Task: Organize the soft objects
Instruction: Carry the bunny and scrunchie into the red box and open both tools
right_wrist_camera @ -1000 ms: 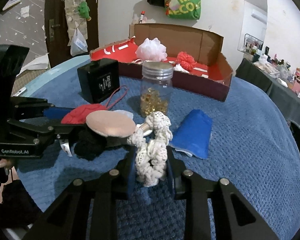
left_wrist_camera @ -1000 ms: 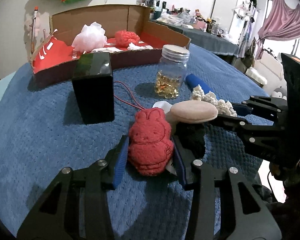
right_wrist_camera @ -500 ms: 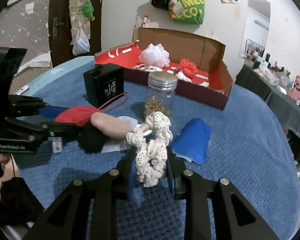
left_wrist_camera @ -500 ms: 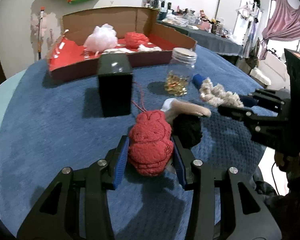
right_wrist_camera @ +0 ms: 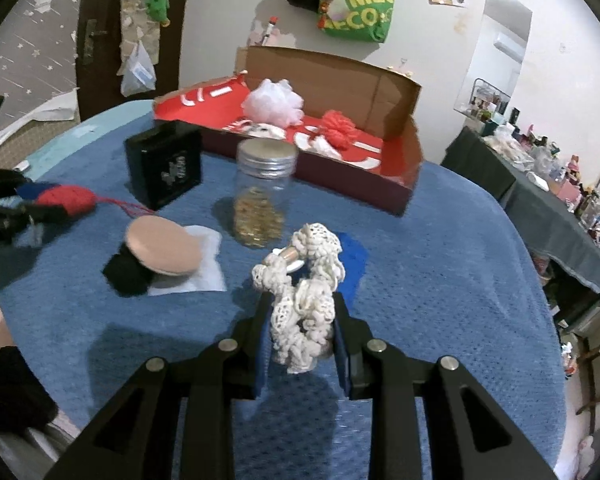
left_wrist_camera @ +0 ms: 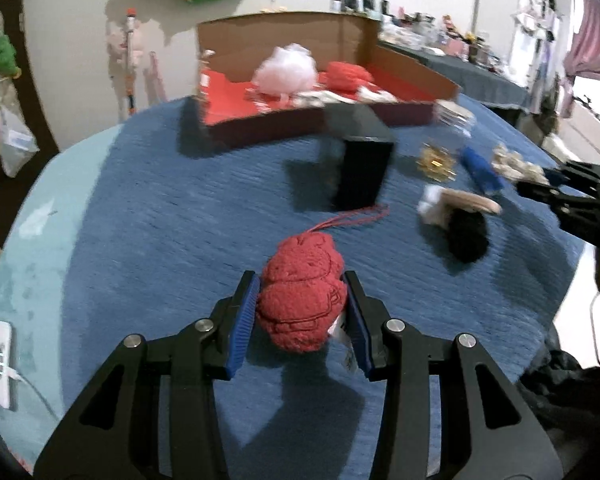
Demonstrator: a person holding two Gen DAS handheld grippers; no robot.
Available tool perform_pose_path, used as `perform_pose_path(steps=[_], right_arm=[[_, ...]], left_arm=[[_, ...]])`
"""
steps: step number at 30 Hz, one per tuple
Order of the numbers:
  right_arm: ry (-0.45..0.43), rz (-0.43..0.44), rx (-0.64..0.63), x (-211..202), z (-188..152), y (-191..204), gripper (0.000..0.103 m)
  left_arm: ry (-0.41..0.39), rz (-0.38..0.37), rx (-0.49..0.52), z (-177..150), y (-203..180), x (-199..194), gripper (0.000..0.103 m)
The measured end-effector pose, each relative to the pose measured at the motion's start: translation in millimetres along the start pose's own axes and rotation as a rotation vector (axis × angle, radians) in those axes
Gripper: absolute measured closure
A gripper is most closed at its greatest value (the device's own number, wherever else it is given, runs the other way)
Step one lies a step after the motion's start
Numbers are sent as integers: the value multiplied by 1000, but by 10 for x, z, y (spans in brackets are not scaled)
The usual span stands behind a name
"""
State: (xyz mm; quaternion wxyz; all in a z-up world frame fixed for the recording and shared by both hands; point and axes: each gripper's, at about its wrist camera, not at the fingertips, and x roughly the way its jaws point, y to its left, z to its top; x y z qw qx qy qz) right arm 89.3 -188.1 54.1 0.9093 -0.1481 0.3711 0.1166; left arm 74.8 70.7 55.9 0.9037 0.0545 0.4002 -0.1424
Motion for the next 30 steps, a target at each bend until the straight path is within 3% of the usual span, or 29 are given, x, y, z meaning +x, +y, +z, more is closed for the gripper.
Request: perform_pose_path(steps=[11,15,30], right_arm=[[7,-50,56,118,133,-373,74],[-10,-30,85,180,269,-472,74],[-60,90,130,578,957,-629,74]], left_arm=[[-59,150,-82,287,555,37,63],[-90,111,-107,475,617,100,63],[-164,-14,-53,1233,445,392,63]])
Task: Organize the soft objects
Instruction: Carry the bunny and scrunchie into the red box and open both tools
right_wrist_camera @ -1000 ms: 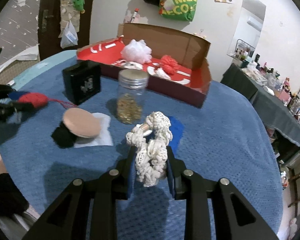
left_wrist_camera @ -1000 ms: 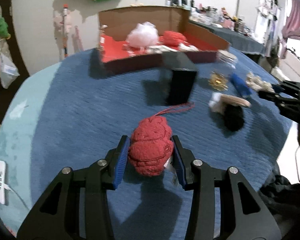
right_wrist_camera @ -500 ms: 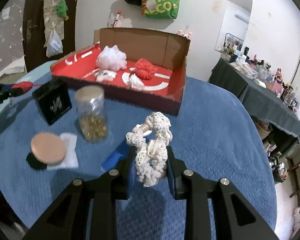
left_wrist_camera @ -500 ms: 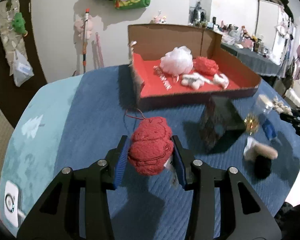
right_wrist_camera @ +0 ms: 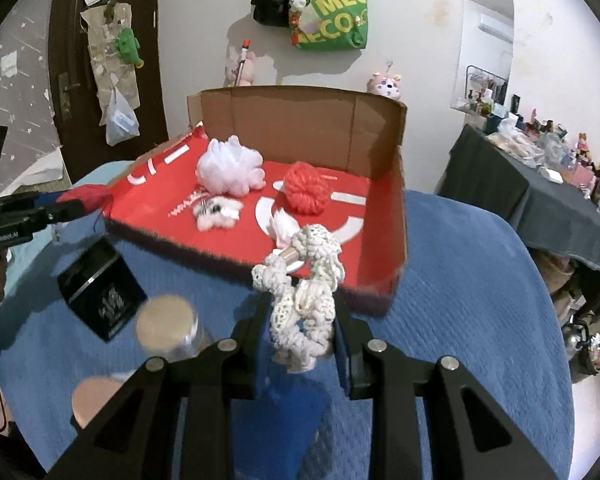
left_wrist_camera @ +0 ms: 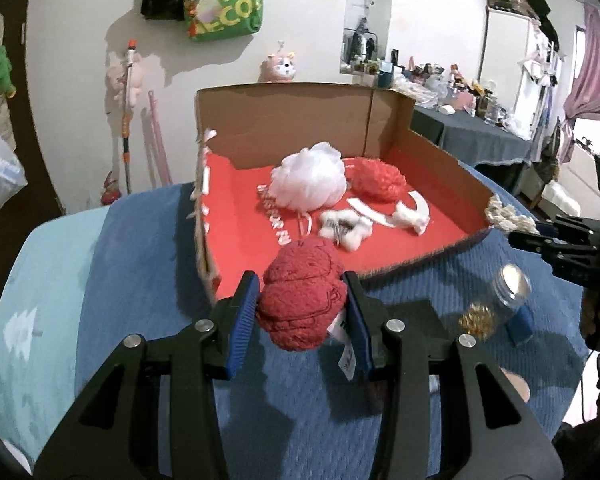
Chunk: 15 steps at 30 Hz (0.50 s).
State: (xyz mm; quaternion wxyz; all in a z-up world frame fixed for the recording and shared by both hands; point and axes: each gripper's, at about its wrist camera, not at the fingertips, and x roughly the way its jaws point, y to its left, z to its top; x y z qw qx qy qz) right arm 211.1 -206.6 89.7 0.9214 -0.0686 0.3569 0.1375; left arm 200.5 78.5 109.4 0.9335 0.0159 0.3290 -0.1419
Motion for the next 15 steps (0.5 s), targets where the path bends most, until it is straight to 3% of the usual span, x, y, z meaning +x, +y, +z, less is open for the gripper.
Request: perform_pose_path(steps=[8,15], right_arm=[[65,-44,-21,352,425,-67,73],[185,-101,-62,803,693,-121,73]], left_arm=[[63,-13,31,388,-18,456,63],[131,-22,45,620,-21,835,63]])
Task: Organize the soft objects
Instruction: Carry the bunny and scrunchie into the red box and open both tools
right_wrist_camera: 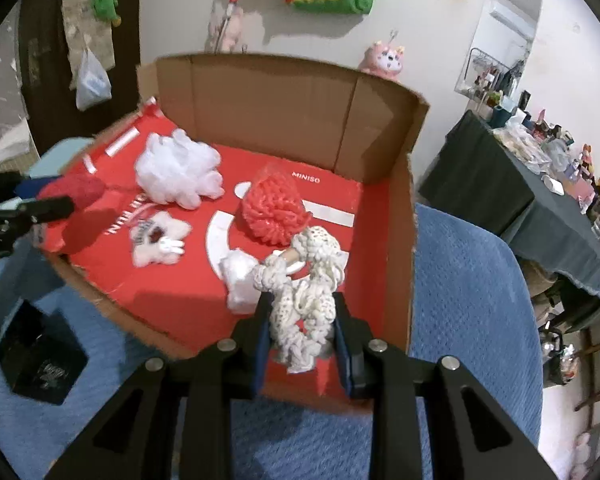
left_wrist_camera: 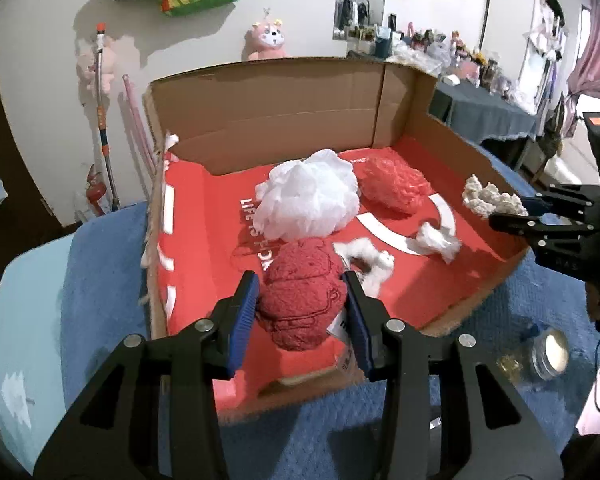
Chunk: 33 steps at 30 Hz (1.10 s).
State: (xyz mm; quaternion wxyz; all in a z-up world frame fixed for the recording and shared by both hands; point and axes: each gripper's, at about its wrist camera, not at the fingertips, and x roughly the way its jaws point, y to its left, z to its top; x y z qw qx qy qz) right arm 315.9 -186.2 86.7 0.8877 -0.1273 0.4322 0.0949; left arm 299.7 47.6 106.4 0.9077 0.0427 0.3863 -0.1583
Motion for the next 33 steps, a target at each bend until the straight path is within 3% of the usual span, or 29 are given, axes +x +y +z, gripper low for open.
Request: perform_pose_path(steps=[6,12,24,29,32,33], right_arm=[[129,-39,-32,365,185,30,73],[215,-76,-63,596,243,60,72],[236,-106,-88,729,271,76,69],[235,-111,-108,721,277,126,61],[226,-120,-123,687,281,194,52],[217,-134,-129,666,286,211,43]], left_arm=[[93,19,26,159,13,345,63],[193,96,52,143,42,652,63],[252,124,55,115,44,855,61],[256,113,61,93,20,818,51],[255,102,59,118,29,851,51],[256,104,57,118,18,842,51]])
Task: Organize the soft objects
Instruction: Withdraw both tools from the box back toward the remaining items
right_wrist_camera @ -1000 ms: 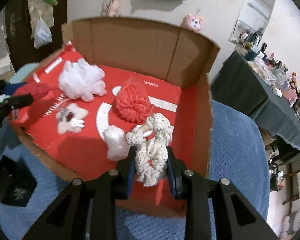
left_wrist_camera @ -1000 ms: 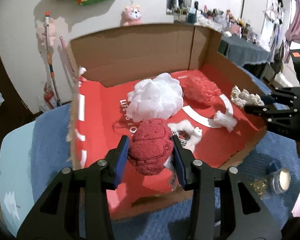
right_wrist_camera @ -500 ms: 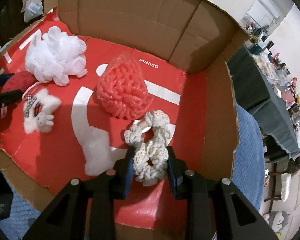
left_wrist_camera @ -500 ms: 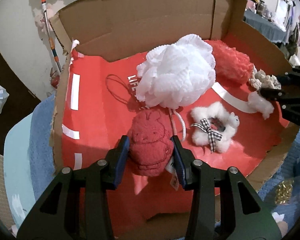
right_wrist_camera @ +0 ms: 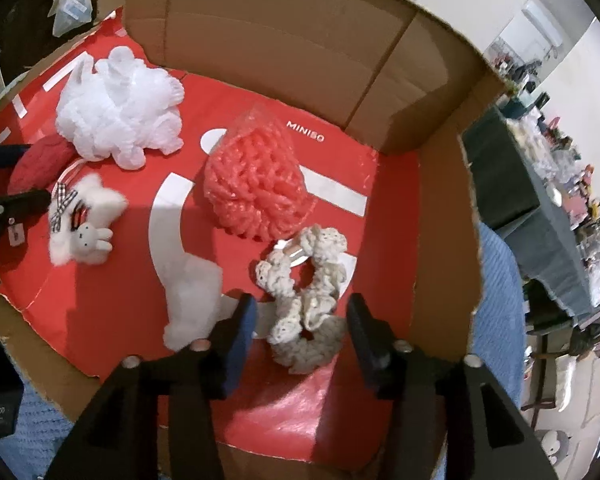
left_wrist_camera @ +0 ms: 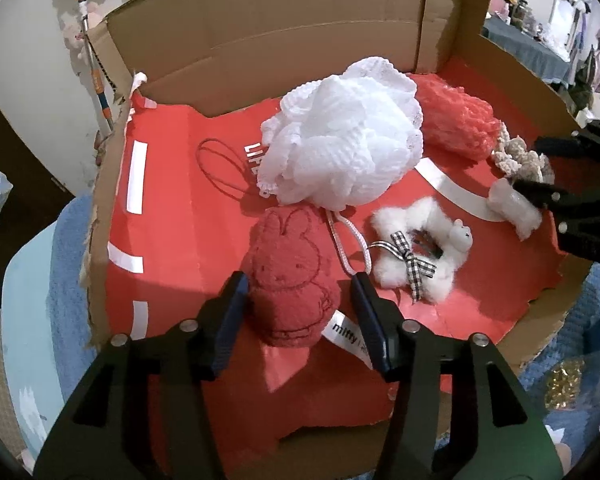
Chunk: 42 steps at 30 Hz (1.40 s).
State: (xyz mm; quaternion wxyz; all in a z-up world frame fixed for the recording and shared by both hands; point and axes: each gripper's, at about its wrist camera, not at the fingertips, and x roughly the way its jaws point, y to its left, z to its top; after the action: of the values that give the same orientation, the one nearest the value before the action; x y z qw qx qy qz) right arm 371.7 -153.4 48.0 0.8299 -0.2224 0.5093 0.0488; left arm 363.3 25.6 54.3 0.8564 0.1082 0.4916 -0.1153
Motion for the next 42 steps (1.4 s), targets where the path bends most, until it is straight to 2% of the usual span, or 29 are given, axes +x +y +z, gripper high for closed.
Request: perform_pose_path(steps=[1,4,7,8,9,13,17,18,21,25,29,31,35,38,42], right_arm=[[-11,-8,-2,-29,1,5,38],[-23,-7,0,-101,-3,-1,38],[-38,-15,1,-187,-24,-11,38],[-41,-17,1,-210,-36,-15,38],[-46,-18,3,-242,-48,-17,37],[-74,-7,18,-401,-125,-50,36],[-117,12,44,-610,-217,-105,31],[-133,20,52,-692,-250,-116,30],[-190,49,80,-947,-359,-155,27],[-289,63,113,-1366,-558,-182,17],[-389,80,125,-1743,-808,-138,6],[-439,96,131,-1910,-957,-94,1],[-529,99,144,-2207,-1286,10,0],[-585,104,171,-2380,-1540,65,0],[-627,109,221,-2483,-1859,104,0]], left_arm=[[2,0,-5,-3,-5,-7,51],[1,-15,-23,-27,-10,-61,49],[-7,-24,-41,-52,-2,-149,38],[-15,-33,-45,-62,-7,-187,31],[-21,-41,-47,-71,-12,-223,29],[-65,-8,-43,-115,-74,-417,29],[-114,-18,-65,-195,-102,-697,28],[-132,-22,-67,-220,-117,-788,24],[-193,-30,-72,-311,-177,-1055,20],[-295,-39,-79,-479,-257,-1398,18],[-400,-27,-95,-661,-364,-1710,9],[-466,-19,-100,-807,-435,-1906,9],[-563,-29,-109,-1116,-602,-2205,9],[-610,-39,-107,-1333,-723,-2356,1],[-667,-42,-102,-1610,-883,-2467,1]])
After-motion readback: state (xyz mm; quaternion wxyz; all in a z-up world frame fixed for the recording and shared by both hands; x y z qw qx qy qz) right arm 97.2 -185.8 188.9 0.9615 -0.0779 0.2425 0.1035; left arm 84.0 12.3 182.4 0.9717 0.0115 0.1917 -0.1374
